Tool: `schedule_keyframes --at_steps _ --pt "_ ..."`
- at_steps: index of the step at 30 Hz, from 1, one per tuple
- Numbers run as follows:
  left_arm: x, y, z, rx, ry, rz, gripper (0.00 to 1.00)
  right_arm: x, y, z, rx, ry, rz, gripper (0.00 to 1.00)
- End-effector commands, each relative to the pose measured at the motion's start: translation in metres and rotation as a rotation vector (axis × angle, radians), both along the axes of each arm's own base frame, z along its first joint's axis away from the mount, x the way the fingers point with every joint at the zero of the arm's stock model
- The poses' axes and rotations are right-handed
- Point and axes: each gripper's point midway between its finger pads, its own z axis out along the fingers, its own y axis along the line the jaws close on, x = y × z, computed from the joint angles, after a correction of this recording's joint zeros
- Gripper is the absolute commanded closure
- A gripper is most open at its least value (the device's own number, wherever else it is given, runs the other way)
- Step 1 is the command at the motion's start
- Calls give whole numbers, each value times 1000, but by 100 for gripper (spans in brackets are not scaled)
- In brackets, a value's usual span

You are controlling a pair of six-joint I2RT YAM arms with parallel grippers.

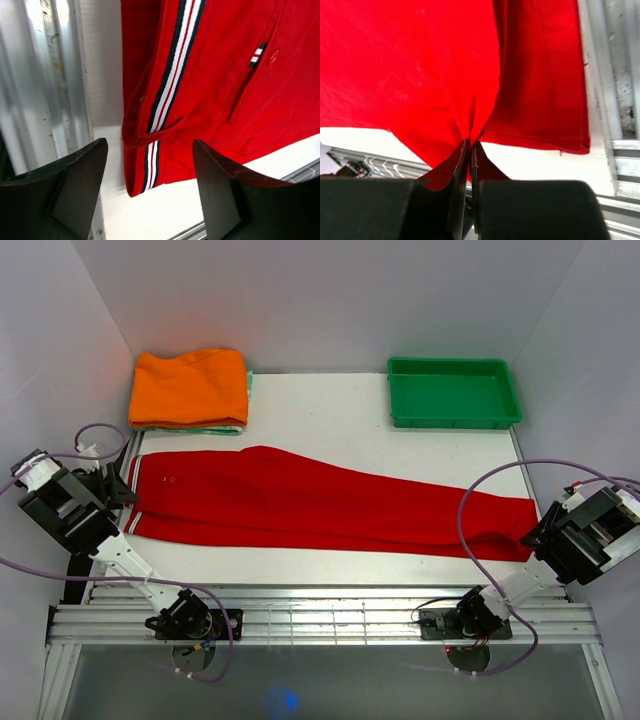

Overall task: Fold and stack the trousers
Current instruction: Fold the trousers

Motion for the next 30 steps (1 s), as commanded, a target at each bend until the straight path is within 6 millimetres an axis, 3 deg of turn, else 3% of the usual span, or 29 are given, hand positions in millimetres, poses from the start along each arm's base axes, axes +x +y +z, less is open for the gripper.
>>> schedule_keyframes --at_steps 1,6,11,13,17,22,24,28,30 --pt "0 -3 -15 -63 -24 15 25 10 -33 2 -32 -61 -60 92" --pt "-4 -8 -25 -51 -6 11 30 19 -38 10 -57 -85 -42 92" --pt "3 -6 -24 -56 -16 35 47 24 -39 15 -72 -100 -27 92" --pt "8 -2 -19 -46 -33 41 48 26 -40 17 -81 -107 -23 92" --pt "14 5 -12 -32 -48 52 45 28 -42 19 -87 -114 -16 92" --pt "20 5 -6 -38 -77 53 33 29 -44 21 -94 -121 -8 92" --pt "22 3 -3 -43 -85 52 34 29 -44 22 -97 -123 -5 92" --pt "29 3 7 -55 -122 53 45 28 -44 22 -100 -122 -1 92" --pt "32 2 10 -61 -135 50 57 28 -44 22 -102 -121 -1 92"
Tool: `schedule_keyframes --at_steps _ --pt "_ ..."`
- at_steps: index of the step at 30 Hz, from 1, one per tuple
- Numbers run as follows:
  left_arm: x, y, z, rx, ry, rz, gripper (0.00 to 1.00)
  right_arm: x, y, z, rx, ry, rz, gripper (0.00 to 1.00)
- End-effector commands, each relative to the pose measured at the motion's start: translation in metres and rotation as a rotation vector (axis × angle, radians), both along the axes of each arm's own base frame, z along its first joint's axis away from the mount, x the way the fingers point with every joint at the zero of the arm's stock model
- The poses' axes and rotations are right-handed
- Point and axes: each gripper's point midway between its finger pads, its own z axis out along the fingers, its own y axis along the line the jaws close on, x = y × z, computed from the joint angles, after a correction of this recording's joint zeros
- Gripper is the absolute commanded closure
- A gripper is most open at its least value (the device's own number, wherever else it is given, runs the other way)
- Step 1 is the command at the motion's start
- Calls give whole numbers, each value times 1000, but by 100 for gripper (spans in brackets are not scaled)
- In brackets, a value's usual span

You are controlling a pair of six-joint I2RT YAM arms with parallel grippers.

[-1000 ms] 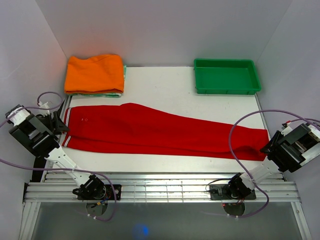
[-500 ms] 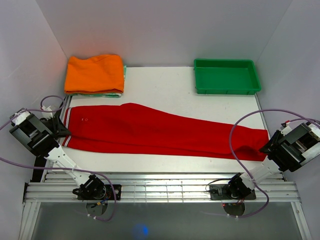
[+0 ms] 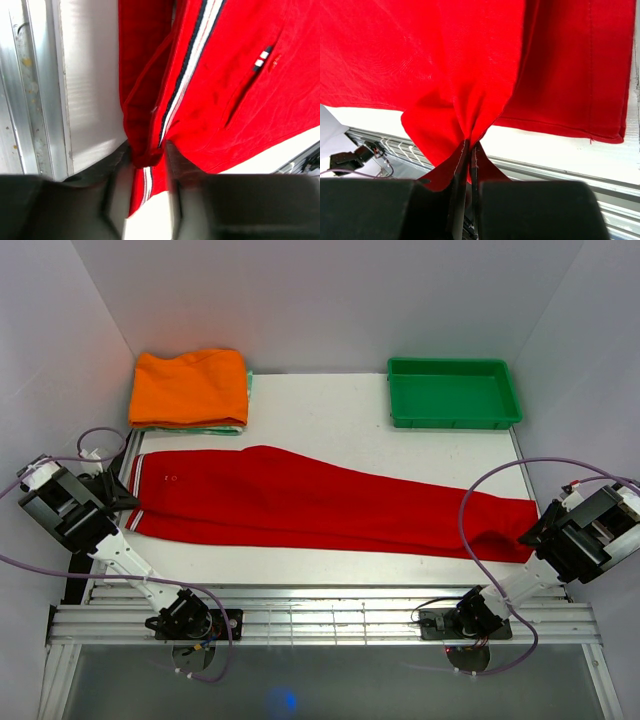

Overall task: Fold and stack the trousers
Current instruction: Fold the trousers

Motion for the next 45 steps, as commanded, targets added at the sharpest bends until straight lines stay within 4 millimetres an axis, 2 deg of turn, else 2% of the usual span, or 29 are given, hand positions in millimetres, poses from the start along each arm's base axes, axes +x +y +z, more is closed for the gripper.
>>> schedule_keyframes --at_steps 1,2,4,5,6,9,11,14,24,25,27,30,32,36,37,39,40,45 --pt "35 21 31 69 -182 2 63 33 -60 4 -189 -150 -35 92" --pt "35 20 32 68 -185 2 72 33 -60 5 -189 -150 -35 92" --pt "36 22 34 76 -186 5 74 34 -60 5 -193 -153 -35 92" --pt "36 23 34 78 -182 7 73 34 -60 5 -193 -153 -35 92" --pt "36 24 33 84 -177 9 65 34 -60 5 -193 -151 -33 92" --pt "36 27 29 96 -169 17 49 34 -60 5 -191 -150 -33 92" --pt "37 29 26 103 -165 22 46 35 -60 6 -193 -151 -33 92" --pt "39 31 25 106 -167 24 45 35 -61 8 -194 -152 -31 92" --pt "49 33 35 120 -194 24 55 40 -64 12 -208 -160 -26 92" --pt "50 33 36 124 -194 29 53 40 -65 12 -209 -161 -25 92" --pt "51 36 36 135 -195 32 44 39 -64 12 -207 -160 -21 92" --pt "53 37 37 143 -197 32 42 39 -63 11 -203 -160 -24 92" --pt "54 36 38 147 -198 27 44 39 -63 11 -201 -160 -24 92" --pt "57 33 42 142 -215 20 62 40 -64 13 -205 -166 -23 92" --pt "57 32 45 134 -222 21 73 41 -65 15 -207 -170 -22 92" --pt "59 31 51 133 -232 17 87 44 -67 19 -210 -186 -12 92" --pt "59 31 57 134 -235 17 100 46 -69 23 -214 -195 -9 92" --pt "64 34 90 161 -279 12 100 65 -91 63 -262 -271 33 92"
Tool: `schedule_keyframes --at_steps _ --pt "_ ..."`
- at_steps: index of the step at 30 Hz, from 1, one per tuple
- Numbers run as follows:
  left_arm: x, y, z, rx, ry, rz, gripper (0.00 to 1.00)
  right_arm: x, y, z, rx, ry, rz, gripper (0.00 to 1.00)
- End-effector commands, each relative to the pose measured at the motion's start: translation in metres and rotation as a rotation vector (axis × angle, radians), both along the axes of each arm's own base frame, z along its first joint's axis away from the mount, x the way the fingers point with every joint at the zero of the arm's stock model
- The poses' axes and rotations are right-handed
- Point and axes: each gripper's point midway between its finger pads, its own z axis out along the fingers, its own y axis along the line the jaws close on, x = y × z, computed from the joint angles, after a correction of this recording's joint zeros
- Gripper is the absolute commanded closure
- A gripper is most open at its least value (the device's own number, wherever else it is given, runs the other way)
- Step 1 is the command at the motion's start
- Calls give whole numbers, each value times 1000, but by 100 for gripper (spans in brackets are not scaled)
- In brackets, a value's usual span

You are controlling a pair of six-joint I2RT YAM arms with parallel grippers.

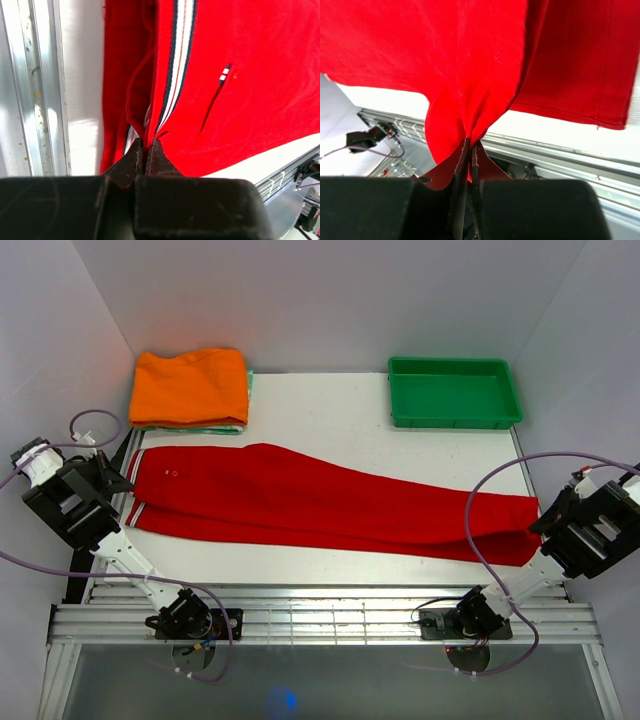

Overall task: Fold and stack the trousers
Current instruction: Fold the trousers

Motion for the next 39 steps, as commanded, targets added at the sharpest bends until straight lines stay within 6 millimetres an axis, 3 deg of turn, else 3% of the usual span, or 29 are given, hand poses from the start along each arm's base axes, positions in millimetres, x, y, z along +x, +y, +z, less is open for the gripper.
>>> schedule_keyframes --at_steps 1,3,8,13,18,22,23,30,33,36,39 --pt "35 29 66 161 -229 -8 100 62 -92 35 -316 -296 -3 92" --pt "37 29 80 170 -251 -8 100 68 -103 52 -355 -322 18 92" --pt "25 20 98 156 -250 -37 100 64 -119 64 -431 -332 64 92" --pt "1 32 93 144 -214 -18 100 35 -133 35 -470 -272 102 92" --pt "-28 43 59 121 -138 -34 100 5 -144 -9 -473 -190 89 92" --pt "-45 46 28 119 -69 -37 100 -2 -139 -33 -444 -162 75 92" --pt "-51 37 14 93 -37 -42 100 -3 -136 -39 -431 -154 66 92" --pt "-72 28 -41 114 123 -41 100 -7 -134 -46 -451 -132 87 92" --pt "-75 36 -60 159 154 -17 100 -14 -134 -52 -477 -113 114 92" --pt "-72 38 -59 153 156 3 100 -12 -132 -56 -475 -118 119 92" --pt "-56 38 -29 149 87 9 100 1 -134 -38 -462 -157 109 92"
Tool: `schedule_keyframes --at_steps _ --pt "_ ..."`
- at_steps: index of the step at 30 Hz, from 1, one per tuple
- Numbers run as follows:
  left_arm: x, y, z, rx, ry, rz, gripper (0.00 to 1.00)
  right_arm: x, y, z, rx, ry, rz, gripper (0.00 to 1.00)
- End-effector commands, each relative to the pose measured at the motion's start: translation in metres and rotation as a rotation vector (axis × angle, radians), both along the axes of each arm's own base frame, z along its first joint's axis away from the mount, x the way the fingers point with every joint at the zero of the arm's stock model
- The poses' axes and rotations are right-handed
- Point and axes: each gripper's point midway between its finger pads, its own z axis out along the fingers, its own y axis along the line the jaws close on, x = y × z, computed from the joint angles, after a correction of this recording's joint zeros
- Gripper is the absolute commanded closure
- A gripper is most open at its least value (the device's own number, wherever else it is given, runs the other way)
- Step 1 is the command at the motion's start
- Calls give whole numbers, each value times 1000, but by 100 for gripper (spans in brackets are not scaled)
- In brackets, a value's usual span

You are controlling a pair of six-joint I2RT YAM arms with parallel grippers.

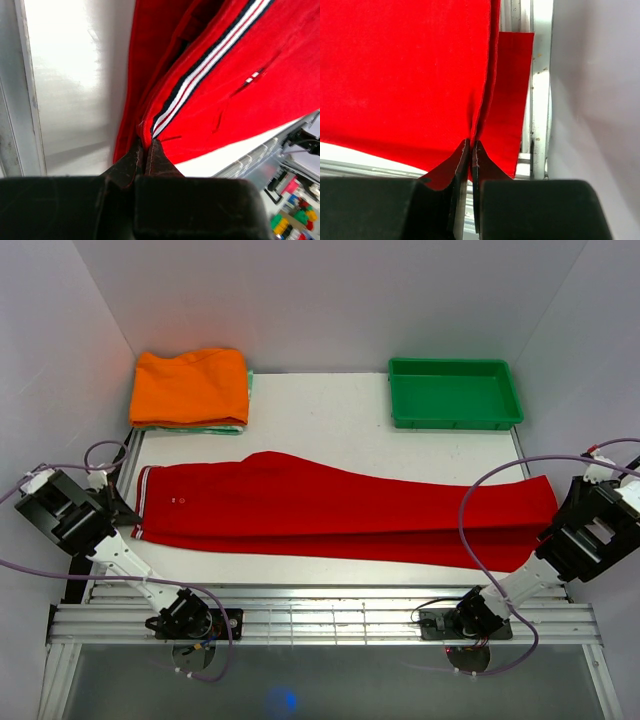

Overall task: Fold and stack the trousers
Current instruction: Fold the trousers

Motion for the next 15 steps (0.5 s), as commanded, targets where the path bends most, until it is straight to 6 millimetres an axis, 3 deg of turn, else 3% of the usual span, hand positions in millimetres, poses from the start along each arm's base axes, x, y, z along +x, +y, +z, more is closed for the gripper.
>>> schedule_keyframes --at_steps 1,3,5,8,10,11,14,15 --pt "31 64 32 234 -160 22 100 -33 -54 -25 -4 31 -129 92" --pt "45 65 58 223 -223 24 100 -21 -58 -4 -5 -4 -118 92" --pt "60 70 98 226 -301 23 100 -14 -63 20 -4 -35 -108 92" --pt "67 75 136 258 -365 32 100 -9 -63 48 -13 -72 -67 92" --pt "65 67 157 292 -423 3 100 -10 -62 58 -31 -92 -30 92" --pt "61 62 154 291 -429 -21 100 -14 -62 65 -59 -102 -21 92" --pt "44 49 145 289 -430 -72 100 -31 -57 62 -102 -77 41 92" --pt "39 46 139 275 -426 -77 100 -41 -53 49 -94 -40 51 92"
